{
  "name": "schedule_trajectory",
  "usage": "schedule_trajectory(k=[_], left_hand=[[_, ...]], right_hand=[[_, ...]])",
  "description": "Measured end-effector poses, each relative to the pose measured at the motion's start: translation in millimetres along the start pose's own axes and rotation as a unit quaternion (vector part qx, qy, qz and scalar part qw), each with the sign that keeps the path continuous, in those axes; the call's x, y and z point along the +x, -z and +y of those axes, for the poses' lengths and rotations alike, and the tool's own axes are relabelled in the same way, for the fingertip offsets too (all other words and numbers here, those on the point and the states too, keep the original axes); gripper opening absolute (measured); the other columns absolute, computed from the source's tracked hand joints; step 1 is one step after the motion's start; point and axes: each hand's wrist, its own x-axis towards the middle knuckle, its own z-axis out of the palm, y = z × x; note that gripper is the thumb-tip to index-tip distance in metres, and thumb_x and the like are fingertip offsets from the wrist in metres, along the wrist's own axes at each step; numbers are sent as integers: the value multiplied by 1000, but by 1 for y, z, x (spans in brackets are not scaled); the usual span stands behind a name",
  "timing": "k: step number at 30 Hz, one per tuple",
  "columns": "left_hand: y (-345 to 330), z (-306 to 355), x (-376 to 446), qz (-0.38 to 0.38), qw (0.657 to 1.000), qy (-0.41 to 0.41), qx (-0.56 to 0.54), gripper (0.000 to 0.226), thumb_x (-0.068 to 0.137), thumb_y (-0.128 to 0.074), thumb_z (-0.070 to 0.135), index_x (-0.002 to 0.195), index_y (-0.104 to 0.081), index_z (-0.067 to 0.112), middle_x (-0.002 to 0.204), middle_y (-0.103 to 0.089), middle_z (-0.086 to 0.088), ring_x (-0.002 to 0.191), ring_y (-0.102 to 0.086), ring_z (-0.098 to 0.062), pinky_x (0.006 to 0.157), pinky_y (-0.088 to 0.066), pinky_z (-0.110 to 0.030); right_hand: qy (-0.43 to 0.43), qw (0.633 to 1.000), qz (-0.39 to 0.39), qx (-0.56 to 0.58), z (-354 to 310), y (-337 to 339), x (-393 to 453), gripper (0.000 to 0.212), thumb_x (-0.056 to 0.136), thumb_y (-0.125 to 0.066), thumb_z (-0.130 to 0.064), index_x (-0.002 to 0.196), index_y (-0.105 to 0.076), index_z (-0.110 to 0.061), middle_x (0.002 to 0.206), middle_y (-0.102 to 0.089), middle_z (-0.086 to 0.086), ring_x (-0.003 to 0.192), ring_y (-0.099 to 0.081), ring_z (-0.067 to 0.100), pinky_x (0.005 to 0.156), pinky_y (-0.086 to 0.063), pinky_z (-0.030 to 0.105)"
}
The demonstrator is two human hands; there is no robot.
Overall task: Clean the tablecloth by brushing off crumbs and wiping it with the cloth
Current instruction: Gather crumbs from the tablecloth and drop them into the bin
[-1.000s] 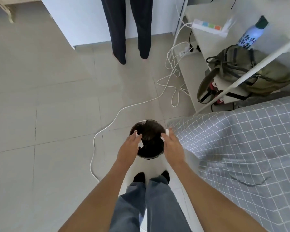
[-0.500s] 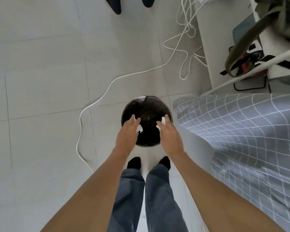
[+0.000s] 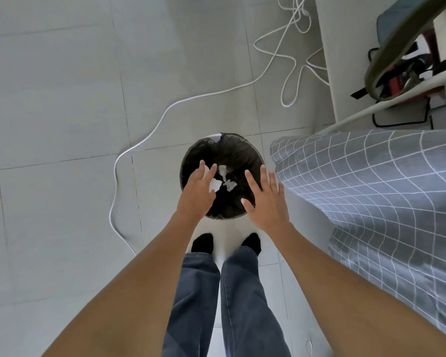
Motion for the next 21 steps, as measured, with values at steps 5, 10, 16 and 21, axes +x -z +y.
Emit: schedule_trajectory(k=[5, 10, 16, 21], left_hand=[[-2, 2, 6, -48, 998, 25, 32, 83, 92, -60, 26, 153, -4, 22, 160, 2, -15, 146, -9, -36, 115, -25, -45], [9, 3, 1, -55, 992, 45, 108, 91, 90, -62, 36, 153, 2, 19, 159, 7, -16, 147, -6, -32, 116, -24, -46], [41, 17, -20, -40, 991, 33, 120, 87, 91, -59, 37, 153, -1, 17, 159, 5, -15, 146, -8, -31, 115, -22, -44], [92, 40, -44, -16, 991, 13, 131, 74, 97, -47, 40, 153, -6, 15, 160, 3, -14, 146, -10, -31, 115, -24, -44]], right_hand=[[-14, 1000, 1, 0, 6, 6, 0, 72, 99, -40, -45, 153, 7, -31, 161, 13, 10, 148, 10, 28, 118, 2, 45], [-16, 1000, 15, 16, 3, 21, -4, 73, 99, -42, -43, 153, 5, -30, 161, 12, 9, 148, 10, 27, 118, 2, 43], [-29, 999, 30, 10, -9, 58, -23, 72, 99, -40, -45, 153, 5, -30, 161, 10, 10, 148, 9, 28, 118, 1, 43], [-49, 998, 46, 21, -26, 109, -51, 68, 100, -37, -45, 154, 0, -28, 161, 10, 11, 148, 9, 29, 118, 0, 44]])
